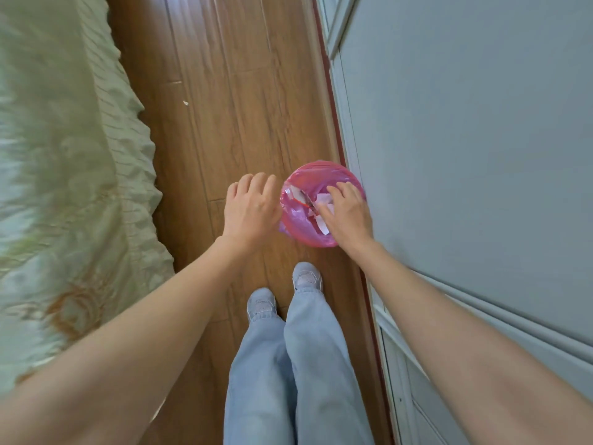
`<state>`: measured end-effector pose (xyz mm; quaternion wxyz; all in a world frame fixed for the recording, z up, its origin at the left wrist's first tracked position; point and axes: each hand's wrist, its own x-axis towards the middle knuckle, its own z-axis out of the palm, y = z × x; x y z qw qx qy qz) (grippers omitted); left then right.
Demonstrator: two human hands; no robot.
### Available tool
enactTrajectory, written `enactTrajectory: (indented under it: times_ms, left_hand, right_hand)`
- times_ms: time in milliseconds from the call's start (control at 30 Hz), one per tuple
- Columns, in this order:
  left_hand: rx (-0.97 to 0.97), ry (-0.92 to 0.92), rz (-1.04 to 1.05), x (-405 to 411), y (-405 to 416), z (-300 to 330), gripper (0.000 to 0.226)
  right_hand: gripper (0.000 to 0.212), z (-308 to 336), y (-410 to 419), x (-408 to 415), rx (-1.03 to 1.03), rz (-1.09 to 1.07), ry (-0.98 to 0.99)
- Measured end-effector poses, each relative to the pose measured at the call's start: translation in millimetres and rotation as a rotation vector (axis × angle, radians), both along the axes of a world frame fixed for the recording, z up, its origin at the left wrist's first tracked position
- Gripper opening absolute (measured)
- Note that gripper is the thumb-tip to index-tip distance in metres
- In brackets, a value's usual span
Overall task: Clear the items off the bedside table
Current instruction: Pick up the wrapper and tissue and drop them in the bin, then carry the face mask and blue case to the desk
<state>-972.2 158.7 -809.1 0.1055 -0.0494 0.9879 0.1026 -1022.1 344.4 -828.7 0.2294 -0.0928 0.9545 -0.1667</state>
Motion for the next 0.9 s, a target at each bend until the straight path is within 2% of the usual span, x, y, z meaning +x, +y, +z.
enactTrajectory:
  times_ms: [200, 467, 700, 900]
  left_hand:
    - [0.016, -0.061, 0.104, 29, -21, 119, 0.046]
    - [-0.013, 0.043, 0.255, 84, -67, 283, 0.048]
    - [-0.103, 0.098, 0.360, 162, -105, 380, 0.048]
    - [-0.128, 0.097, 0.611, 233, -130, 429, 0.048]
  right_hand:
    - [0.041, 139, -25, 32, -0.033, 0.068, 0.068]
    - [0.045, 303, -77, 78, -0.103, 0.189, 0.179]
    - [0.046, 394, -126, 104, -0.175, 0.320, 0.238]
    - [0.047, 438, -167, 117, -0.178, 0.478, 0.265]
